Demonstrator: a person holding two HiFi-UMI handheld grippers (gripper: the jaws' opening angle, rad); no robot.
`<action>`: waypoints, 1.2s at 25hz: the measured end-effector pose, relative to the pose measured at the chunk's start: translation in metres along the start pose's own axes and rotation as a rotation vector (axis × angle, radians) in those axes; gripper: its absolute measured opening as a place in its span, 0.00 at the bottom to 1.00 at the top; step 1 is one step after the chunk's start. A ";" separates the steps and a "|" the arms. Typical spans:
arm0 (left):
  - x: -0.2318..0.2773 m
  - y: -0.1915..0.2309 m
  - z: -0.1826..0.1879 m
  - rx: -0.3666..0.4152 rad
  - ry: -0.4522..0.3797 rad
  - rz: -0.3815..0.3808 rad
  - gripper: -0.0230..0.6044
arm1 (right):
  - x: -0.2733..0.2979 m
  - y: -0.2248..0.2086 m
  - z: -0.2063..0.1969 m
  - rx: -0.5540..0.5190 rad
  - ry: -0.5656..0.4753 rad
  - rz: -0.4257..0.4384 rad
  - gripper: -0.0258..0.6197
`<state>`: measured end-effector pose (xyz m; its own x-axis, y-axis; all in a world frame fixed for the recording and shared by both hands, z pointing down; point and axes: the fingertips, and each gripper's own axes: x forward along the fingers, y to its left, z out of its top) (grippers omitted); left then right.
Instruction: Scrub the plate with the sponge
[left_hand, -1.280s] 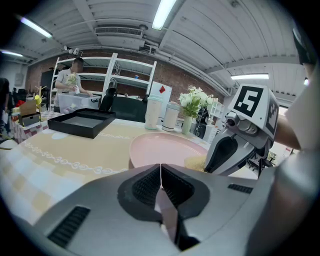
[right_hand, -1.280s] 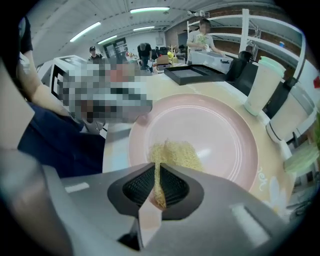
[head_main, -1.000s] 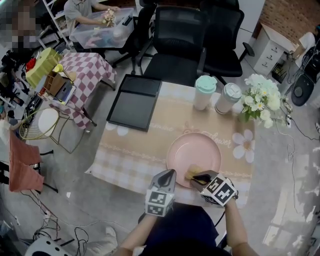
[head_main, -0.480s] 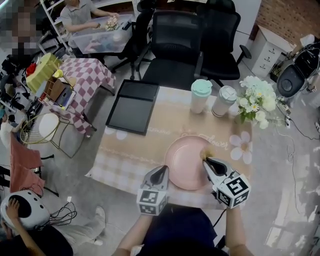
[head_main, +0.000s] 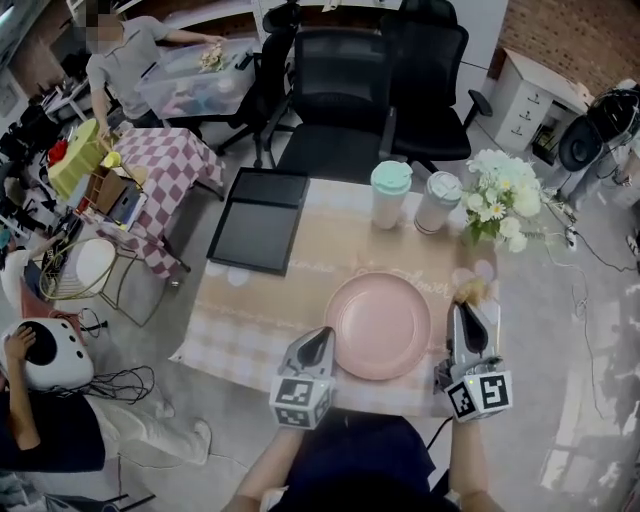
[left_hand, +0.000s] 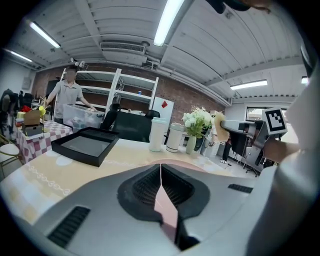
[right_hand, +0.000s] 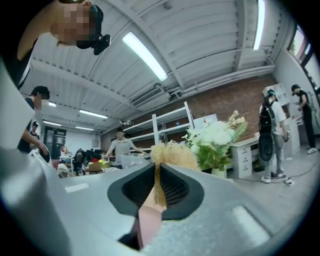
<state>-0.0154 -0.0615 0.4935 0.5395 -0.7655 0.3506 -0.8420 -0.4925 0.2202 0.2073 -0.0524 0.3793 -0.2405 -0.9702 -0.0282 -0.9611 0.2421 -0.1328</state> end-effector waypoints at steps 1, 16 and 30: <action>0.001 0.000 0.000 0.000 0.000 0.000 0.06 | -0.005 -0.007 0.001 -0.012 -0.019 -0.040 0.09; 0.006 0.006 0.004 0.015 -0.018 0.009 0.06 | -0.034 -0.036 -0.046 -0.045 0.110 -0.204 0.09; 0.001 0.014 -0.001 0.005 -0.013 0.023 0.06 | -0.035 -0.029 -0.056 -0.063 0.160 -0.197 0.09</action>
<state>-0.0268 -0.0691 0.4980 0.5201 -0.7821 0.3432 -0.8541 -0.4769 0.2075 0.2361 -0.0256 0.4396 -0.0609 -0.9869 0.1496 -0.9969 0.0527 -0.0578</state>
